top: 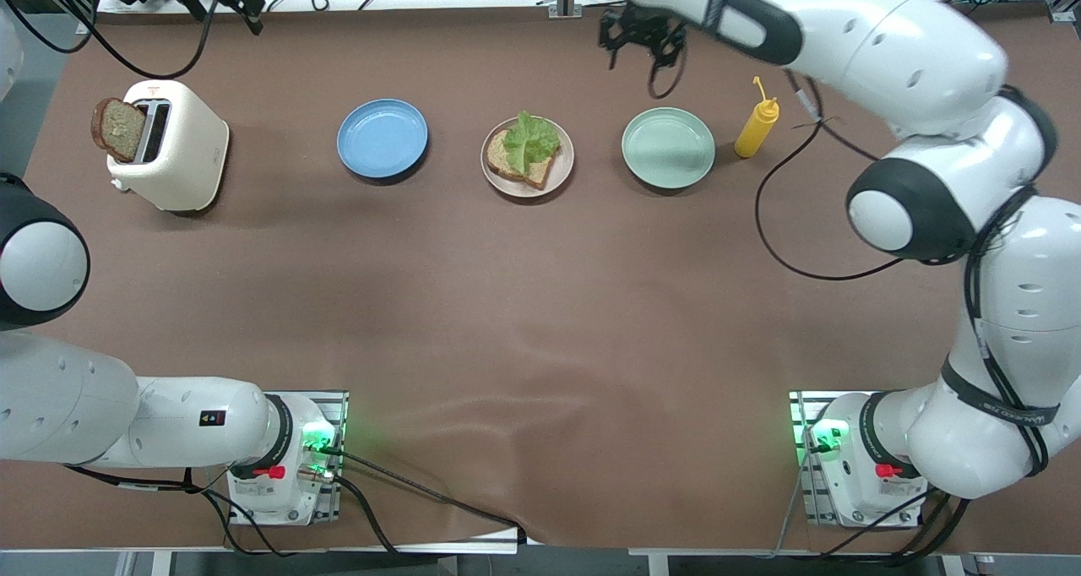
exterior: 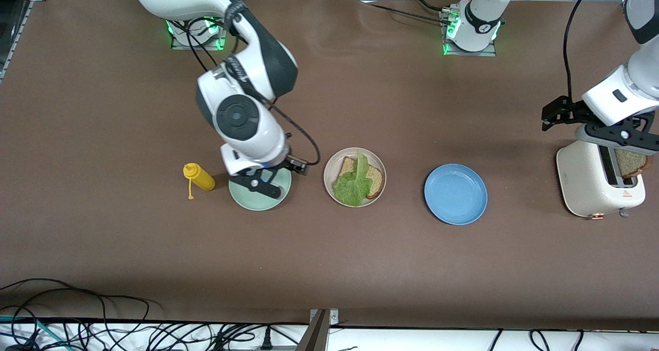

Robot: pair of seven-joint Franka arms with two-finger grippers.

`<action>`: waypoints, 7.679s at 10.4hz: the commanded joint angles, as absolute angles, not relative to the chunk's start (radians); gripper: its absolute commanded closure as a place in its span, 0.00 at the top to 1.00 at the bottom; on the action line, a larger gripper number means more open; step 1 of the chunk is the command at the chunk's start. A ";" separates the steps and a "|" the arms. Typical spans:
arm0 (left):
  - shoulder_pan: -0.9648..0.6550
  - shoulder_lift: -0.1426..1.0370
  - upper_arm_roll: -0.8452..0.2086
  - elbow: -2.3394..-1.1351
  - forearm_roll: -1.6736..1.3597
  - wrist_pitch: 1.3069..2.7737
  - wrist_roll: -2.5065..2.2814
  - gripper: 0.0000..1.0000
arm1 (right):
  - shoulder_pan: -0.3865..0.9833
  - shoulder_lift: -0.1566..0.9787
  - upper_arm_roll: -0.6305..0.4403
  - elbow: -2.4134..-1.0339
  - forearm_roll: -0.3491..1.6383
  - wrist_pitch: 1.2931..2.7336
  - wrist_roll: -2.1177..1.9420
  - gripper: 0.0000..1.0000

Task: Make sandwich on beige plate with both arms
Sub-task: 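Move the right gripper back to the yellow mustard bottle, then grasp the yellow mustard bottle with the right gripper, then lift the mustard bottle and carry it over the sandwich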

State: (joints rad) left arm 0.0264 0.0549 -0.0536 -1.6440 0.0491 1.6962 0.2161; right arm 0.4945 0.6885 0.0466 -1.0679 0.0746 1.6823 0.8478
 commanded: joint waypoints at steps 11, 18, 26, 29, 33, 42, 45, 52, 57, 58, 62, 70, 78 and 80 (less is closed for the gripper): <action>0.054 0.075 -0.055 -1.597 0.029 1.671 0.215 1.00 | 0.344 0.312 -0.146 -1.532 0.075 1.722 -0.053 0.84; 0.057 0.074 -0.054 -1.586 0.029 1.671 0.215 1.00 | 0.236 0.202 -0.155 -1.841 0.238 2.063 -0.664 0.84; 0.057 0.075 -0.054 -1.588 0.029 1.667 0.213 1.00 | 0.193 0.325 -0.267 -1.893 0.667 2.089 -1.471 0.85; 0.057 0.075 -0.054 -1.588 0.029 1.667 0.213 1.00 | 0.166 0.417 -0.267 -1.893 0.828 2.082 -1.733 1.00; 0.055 0.077 -0.055 -1.588 0.028 1.667 0.213 1.00 | 0.161 0.451 -0.267 -1.893 0.842 2.079 -1.805 1.00; 0.057 0.075 -0.054 -1.588 0.028 1.663 0.215 1.00 | 0.175 0.583 -0.261 -1.890 1.021 2.075 -2.082 1.00; 0.054 0.078 -0.055 -1.588 0.028 1.663 0.213 1.00 | 0.187 0.609 -0.233 -1.887 1.066 2.088 -2.103 1.00; 0.055 0.080 -0.055 -1.588 0.028 1.663 0.213 1.00 | 0.190 0.620 -0.209 -1.881 1.075 2.128 -2.115 0.59; 0.055 0.081 -0.055 -1.589 0.028 1.663 0.213 1.00 | 0.216 0.604 -0.184 -1.868 1.060 2.163 -2.010 0.23; 0.054 0.081 -0.055 -1.588 0.028 1.663 0.213 1.00 | 0.227 0.591 -0.183 -1.861 1.039 2.171 -1.946 0.23; 0.055 0.081 -0.055 -1.588 0.028 1.663 0.215 1.00 | 0.277 0.520 -0.163 -1.815 0.827 2.175 -1.551 0.23; 0.055 0.081 -0.055 -1.588 0.028 1.663 0.215 1.00 | 0.529 0.459 -0.129 -1.635 0.445 2.163 -0.699 0.24; 0.057 0.081 -0.054 -1.586 0.026 1.663 0.213 1.00 | 0.995 0.641 -0.466 -1.404 0.404 2.048 -0.240 0.24; 0.055 0.081 -0.055 -1.586 0.026 1.663 0.213 1.00 | 1.038 0.687 -0.497 -1.361 0.382 2.033 -0.168 0.24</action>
